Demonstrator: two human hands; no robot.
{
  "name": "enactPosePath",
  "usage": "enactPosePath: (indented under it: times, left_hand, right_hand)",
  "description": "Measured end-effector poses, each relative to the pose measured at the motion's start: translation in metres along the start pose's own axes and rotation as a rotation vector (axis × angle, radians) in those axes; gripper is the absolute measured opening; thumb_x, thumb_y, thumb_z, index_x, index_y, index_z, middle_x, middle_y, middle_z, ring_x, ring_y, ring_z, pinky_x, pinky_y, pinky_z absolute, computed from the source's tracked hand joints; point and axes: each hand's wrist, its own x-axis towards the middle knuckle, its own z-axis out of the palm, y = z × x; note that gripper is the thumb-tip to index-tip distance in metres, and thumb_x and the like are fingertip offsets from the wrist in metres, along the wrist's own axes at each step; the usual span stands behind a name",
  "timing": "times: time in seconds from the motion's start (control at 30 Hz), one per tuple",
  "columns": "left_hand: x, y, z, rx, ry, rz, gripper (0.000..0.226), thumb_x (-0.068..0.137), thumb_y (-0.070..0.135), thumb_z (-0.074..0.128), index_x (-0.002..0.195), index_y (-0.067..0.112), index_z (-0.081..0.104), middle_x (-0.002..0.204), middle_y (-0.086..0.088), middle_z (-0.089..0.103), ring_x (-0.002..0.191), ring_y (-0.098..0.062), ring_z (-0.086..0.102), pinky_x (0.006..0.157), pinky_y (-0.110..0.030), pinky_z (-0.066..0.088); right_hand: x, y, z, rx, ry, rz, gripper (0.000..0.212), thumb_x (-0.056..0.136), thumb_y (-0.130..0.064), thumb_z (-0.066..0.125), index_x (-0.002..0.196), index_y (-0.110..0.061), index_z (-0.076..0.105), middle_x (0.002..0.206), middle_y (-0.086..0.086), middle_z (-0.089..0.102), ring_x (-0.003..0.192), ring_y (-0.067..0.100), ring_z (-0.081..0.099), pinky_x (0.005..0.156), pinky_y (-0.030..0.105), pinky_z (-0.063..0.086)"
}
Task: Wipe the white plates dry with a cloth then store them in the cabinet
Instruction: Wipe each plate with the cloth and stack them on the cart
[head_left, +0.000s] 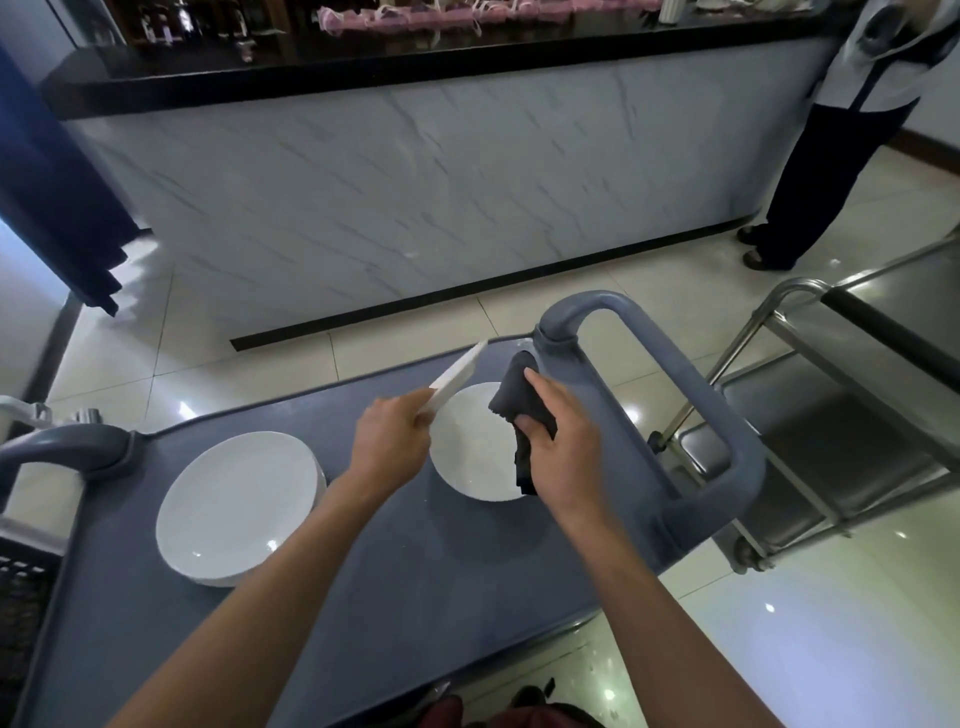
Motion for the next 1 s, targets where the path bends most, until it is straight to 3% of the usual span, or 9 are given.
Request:
enactPosePath:
  times: [0.1,0.2,0.43,0.53,0.63,0.7,0.83,1.0]
  left_hand:
    - [-0.004,0.015,0.015,0.166,-0.071,0.054,0.042,0.097,0.01,0.051,0.132,0.029,0.064,0.099,-0.011,0.072,0.09,-0.038,0.064,0.071,-0.036,0.047]
    - [-0.007,0.025,0.031,0.26,-0.094,0.111,0.053,0.093,0.008,0.05,0.138,0.034,0.059,0.121,0.0,0.072,0.107,-0.032,0.065,0.082,-0.035,0.049]
    - [-0.017,0.043,0.064,0.401,-0.161,0.163,0.06,0.089,0.002,0.047,0.141,0.032,0.053,0.132,0.002,0.064,0.108,-0.035,0.061,0.078,-0.036,0.041]
    - [-0.022,0.046,0.073,0.356,-0.145,0.221,0.06,0.085,-0.005,0.054,0.139,0.022,0.058,0.139,0.002,0.062,0.122,-0.03,0.059,0.094,-0.044,0.046]
    - [-0.026,0.038,0.088,0.422,-0.167,0.3,0.06,0.076,-0.006,0.065,0.131,0.017,0.063,0.131,-0.002,0.066,0.117,-0.032,0.062,0.089,-0.049,0.052]
    - [-0.03,0.034,0.096,0.458,-0.246,0.319,0.059,0.083,-0.002,0.06,0.138,0.016,0.053,0.14,-0.003,0.057,0.126,-0.034,0.054,0.09,-0.051,0.05]
    - [-0.037,0.026,0.108,0.512,-0.344,0.332,0.062,0.096,0.003,0.051,0.154,0.016,0.032,0.16,-0.007,0.035,0.146,-0.038,0.031,0.11,-0.054,0.037]
    - [-0.047,0.02,0.116,0.529,-0.391,0.338,0.063,0.1,0.005,0.046,0.158,0.015,0.022,0.165,-0.008,0.024,0.152,-0.038,0.019,0.12,-0.054,0.026]
  right_hand:
    - [0.002,0.009,-0.014,-0.001,0.021,0.003,0.053,0.091,-0.004,0.068,0.139,-0.021,0.057,0.131,-0.013,0.056,0.122,0.003,0.05,0.106,0.02,0.043]
    - [0.005,0.019,-0.027,-0.03,0.014,0.006,0.053,0.093,-0.006,0.067,0.141,-0.022,0.055,0.138,-0.009,0.057,0.126,0.005,0.05,0.106,0.021,0.043]
    - [0.006,0.047,-0.048,-0.039,0.008,0.036,0.053,0.093,-0.007,0.066,0.143,-0.023,0.053,0.139,-0.008,0.057,0.126,0.0,0.048,0.104,0.017,0.042]
    - [0.005,0.054,-0.055,-0.058,0.007,0.042,0.053,0.094,-0.007,0.065,0.143,-0.022,0.053,0.139,-0.009,0.057,0.122,-0.006,0.045,0.101,0.01,0.039]
    - [0.005,0.06,-0.059,-0.06,0.002,0.045,0.053,0.094,-0.007,0.065,0.143,-0.022,0.053,0.137,-0.01,0.057,0.121,-0.005,0.046,0.102,0.015,0.042]
    - [0.003,0.064,-0.062,-0.069,-0.008,0.05,0.053,0.094,-0.007,0.065,0.144,-0.023,0.052,0.136,-0.012,0.056,0.121,-0.006,0.045,0.103,0.019,0.043]
    - [0.001,0.07,-0.062,-0.087,-0.019,0.047,0.053,0.094,-0.007,0.065,0.143,-0.022,0.053,0.136,-0.009,0.058,0.121,-0.005,0.045,0.102,0.019,0.042]
    - [-0.004,0.074,-0.057,-0.097,-0.046,0.034,0.052,0.094,-0.007,0.065,0.143,-0.02,0.053,0.138,-0.005,0.058,0.122,-0.001,0.046,0.104,0.022,0.042]
